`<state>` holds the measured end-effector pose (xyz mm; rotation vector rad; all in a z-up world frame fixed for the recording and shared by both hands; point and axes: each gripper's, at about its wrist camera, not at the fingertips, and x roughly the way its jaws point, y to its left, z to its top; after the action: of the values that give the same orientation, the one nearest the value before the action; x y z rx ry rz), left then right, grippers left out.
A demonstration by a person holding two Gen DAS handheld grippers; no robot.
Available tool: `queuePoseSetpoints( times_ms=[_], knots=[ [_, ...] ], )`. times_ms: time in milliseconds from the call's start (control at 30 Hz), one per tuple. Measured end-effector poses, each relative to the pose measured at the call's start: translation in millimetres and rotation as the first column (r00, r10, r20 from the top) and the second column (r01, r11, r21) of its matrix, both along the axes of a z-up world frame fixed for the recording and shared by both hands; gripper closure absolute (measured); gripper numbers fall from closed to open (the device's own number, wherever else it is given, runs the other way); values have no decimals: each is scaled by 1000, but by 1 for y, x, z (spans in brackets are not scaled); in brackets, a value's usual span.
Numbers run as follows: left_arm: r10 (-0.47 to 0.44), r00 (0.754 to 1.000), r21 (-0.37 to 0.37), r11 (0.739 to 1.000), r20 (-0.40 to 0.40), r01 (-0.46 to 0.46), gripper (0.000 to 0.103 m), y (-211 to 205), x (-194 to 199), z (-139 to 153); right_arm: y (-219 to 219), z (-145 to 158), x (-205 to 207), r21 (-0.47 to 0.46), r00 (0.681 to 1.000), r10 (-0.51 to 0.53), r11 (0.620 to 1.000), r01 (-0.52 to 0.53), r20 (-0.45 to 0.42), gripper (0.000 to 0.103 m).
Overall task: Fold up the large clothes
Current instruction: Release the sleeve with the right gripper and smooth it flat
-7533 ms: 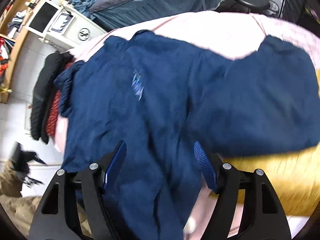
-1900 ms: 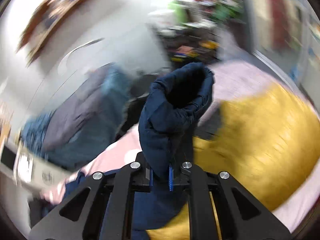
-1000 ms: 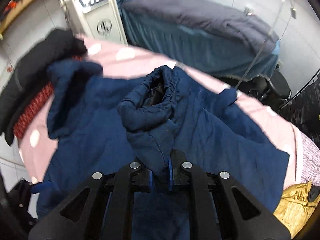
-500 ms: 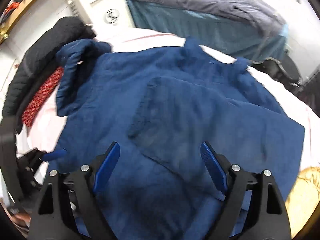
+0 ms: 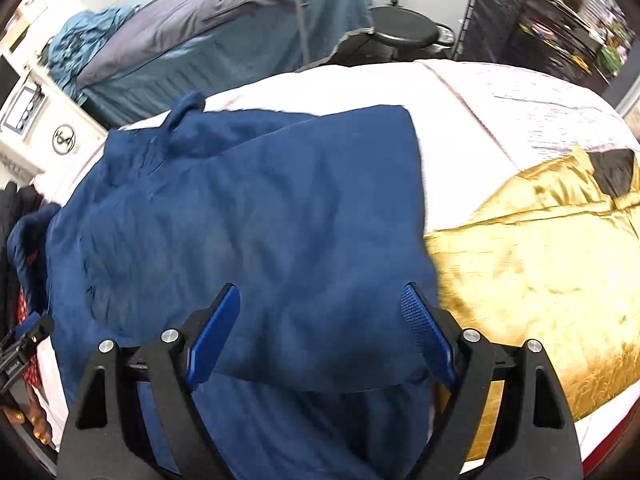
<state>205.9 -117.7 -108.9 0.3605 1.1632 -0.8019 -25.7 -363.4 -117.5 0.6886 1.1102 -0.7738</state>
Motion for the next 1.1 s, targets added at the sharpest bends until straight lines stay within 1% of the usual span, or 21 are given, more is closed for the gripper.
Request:
queuePoseSetpoints(
  times_ms=[67,133,200,233,267,300,367,400,433,467,533,667,800,867,967,1033,1100],
  knots=[
    [-47,999,-8,999,7,47,13,-22,-5,-1,-2,0,2,-12,1000,11,1000,-10,3,21],
    [-106,994,2,994,14,106,13,-46,-13,-7,3,-4,14,-19,997,72,997,-72,-9,21],
    [-163,986,37,986,23,162,13,-71,-23,-21,13,-11,28,-25,989,143,989,-144,-32,21],
    [-180,983,62,982,23,179,13,-80,-26,-29,18,-19,36,-20,981,188,982,-189,-53,21],
    [-200,980,106,975,16,197,13,-91,-30,-43,24,-31,45,-17,967,231,972,-234,-105,21],
    [-211,977,139,968,6,208,13,-97,-32,-53,27,-41,49,-20,957,244,968,-250,-155,21],
    [-226,974,205,953,-16,225,13,-106,-35,-76,31,-59,53,-18,939,259,963,-270,-224,20],
    [-229,973,246,942,-23,227,11,-108,-37,-89,32,-66,54,-18,933,264,961,-277,-246,20],
    [-227,974,266,937,-26,225,8,-109,-37,-98,34,-75,55,-24,922,271,957,-289,-275,19],
    [-223,974,270,937,-23,221,5,-109,-37,-106,36,-81,56,-23,914,283,953,-302,-292,18],
    [-232,973,262,938,-12,227,5,-109,-38,-111,38,-90,60,-24,898,302,945,-327,-321,16],
    [-231,973,268,936,-18,227,5,-116,-35,-118,34,-100,65,-13,893,295,948,-318,-338,12],
    [-231,973,267,936,-22,228,4,-121,-33,-122,28,-107,69,-3,891,278,954,-300,-360,6],
    [-235,972,259,938,-14,230,4,-121,-33,-123,25,-108,71,-1,891,270,957,-290,-365,6],
    [-248,969,231,942,-4,242,5,-110,-35,-120,22,-108,72,-6,894,269,957,-290,-358,6],
    [-252,968,214,945,-2,246,5,-100,-37,-111,23,-106,70,-18,896,268,956,-293,-353,6],
    [-246,969,210,948,18,237,7,-95,-37,-98,26,-100,71,-20,886,283,950,-312,-367,6]
  ],
)
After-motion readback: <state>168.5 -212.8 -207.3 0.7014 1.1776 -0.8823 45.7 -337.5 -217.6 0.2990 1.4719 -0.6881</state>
